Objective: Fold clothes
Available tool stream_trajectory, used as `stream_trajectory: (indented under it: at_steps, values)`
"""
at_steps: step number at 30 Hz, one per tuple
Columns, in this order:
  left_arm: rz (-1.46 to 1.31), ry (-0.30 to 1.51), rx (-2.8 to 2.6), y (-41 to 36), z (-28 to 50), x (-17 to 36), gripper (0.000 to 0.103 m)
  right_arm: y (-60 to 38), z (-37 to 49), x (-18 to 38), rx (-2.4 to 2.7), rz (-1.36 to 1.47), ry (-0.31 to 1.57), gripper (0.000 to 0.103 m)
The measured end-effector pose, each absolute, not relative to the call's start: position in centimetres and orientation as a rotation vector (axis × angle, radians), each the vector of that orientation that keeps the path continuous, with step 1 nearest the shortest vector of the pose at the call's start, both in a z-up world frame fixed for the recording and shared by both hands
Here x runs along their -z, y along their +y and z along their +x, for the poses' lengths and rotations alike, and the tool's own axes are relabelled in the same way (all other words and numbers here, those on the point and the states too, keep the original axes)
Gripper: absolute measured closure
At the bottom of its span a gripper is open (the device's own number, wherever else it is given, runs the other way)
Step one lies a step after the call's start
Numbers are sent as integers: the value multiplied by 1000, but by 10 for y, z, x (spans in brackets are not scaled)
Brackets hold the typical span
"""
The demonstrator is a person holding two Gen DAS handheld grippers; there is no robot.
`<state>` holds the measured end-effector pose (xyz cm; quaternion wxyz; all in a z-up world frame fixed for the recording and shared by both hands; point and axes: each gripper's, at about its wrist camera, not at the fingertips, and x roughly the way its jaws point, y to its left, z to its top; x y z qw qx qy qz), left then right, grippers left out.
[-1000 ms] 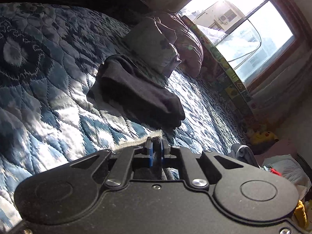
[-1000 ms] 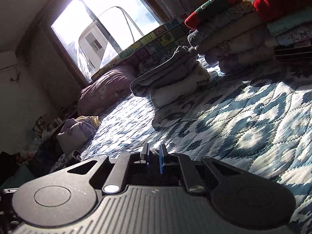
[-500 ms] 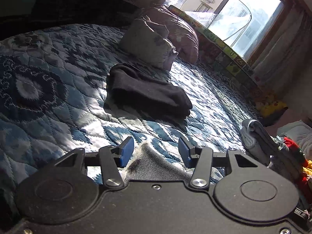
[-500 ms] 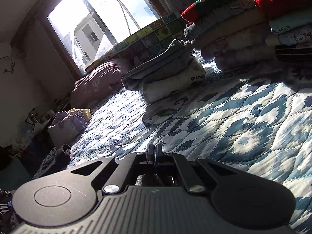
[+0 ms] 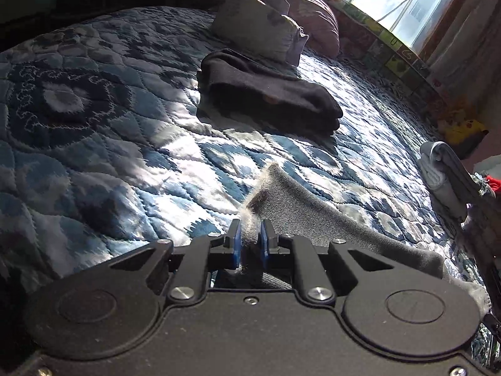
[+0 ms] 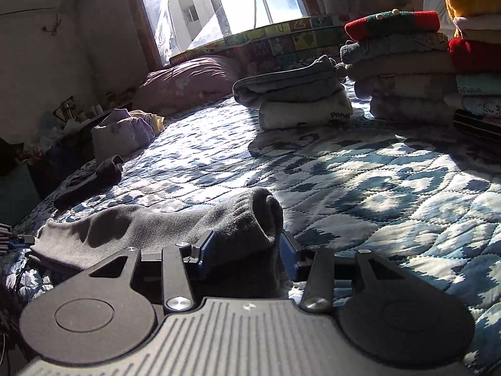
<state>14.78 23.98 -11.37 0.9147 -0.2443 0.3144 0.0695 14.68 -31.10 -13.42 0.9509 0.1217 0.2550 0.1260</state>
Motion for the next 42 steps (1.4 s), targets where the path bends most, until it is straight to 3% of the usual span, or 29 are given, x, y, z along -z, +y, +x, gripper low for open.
stream_trajectory:
  at_steps: [4, 9, 13, 17, 20, 34, 42]
  values:
    - [-467, 563, -103, 226, 146, 94, 97, -306, 144, 133, -259, 206, 509, 42]
    - [-641, 474, -28, 235, 149, 93, 98, -308, 143, 132, -264, 215, 485, 42]
    - [-781, 409, 24, 243, 161, 95, 98, -309, 147, 132, -282, 240, 465, 50]
    - [-914, 397, 47, 249, 180, 107, 98, -303, 158, 132, -317, 211, 462, 75]
    - [-971, 408, 55, 249, 191, 115, 98, -309, 166, 131, -338, 244, 455, 80]
    - [-990, 394, 25, 259, 250, 118, 98, -340, 247, 143, -319, 646, 426, 83]
    - [-984, 398, -10, 268, 284, 126, 98, -336, 308, 155, -268, 689, 496, 82]
